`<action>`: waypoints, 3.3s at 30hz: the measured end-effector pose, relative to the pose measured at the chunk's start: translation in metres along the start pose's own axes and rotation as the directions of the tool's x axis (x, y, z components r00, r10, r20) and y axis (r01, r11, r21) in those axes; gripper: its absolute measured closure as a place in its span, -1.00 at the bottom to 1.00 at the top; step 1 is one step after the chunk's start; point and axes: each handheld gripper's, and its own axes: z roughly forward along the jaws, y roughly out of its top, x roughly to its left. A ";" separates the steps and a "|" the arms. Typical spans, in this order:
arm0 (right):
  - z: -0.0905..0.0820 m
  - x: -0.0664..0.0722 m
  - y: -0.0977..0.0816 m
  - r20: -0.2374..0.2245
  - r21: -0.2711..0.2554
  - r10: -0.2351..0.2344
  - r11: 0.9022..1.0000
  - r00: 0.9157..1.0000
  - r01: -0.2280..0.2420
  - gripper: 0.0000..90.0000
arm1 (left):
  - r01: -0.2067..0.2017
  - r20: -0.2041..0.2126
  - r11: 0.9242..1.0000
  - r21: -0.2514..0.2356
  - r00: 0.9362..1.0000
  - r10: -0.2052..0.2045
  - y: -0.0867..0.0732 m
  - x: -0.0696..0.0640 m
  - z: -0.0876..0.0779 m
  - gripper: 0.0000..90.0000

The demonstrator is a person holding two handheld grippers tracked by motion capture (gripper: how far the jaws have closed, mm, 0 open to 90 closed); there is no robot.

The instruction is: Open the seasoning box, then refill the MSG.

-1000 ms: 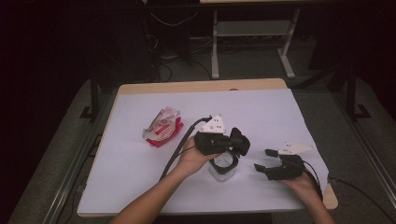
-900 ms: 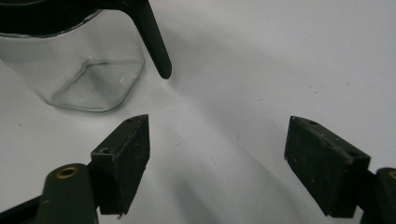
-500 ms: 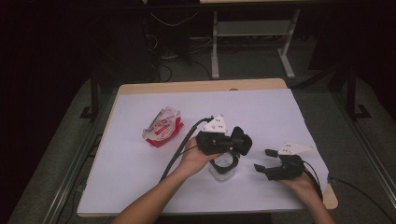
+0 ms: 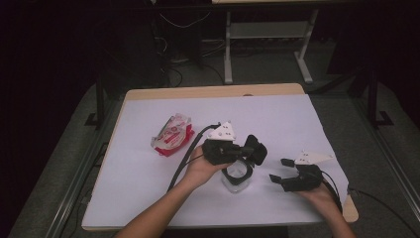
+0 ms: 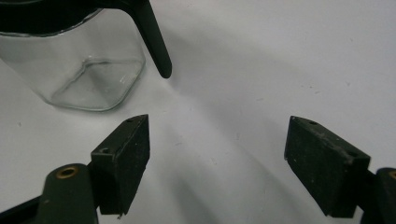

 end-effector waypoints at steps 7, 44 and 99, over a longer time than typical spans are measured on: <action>0.000 -0.001 0.000 -0.002 0.003 0.005 1.000 1.000 -0.005 -0.51 | 0.033 -0.009 0.999 0.015 0.999 -0.033 -0.007 0.000 -0.019 0.87; 0.001 -0.001 0.000 -0.008 0.001 0.009 1.000 1.000 -0.009 -0.50 | 0.146 -0.125 0.986 0.086 0.983 -0.135 -0.100 -0.006 -0.093 0.03; 0.001 -0.002 0.000 0.001 0.006 0.025 1.000 1.000 -0.025 -0.50 | 0.253 -0.401 0.966 -0.052 0.881 -0.252 -0.146 0.065 -0.196 -0.33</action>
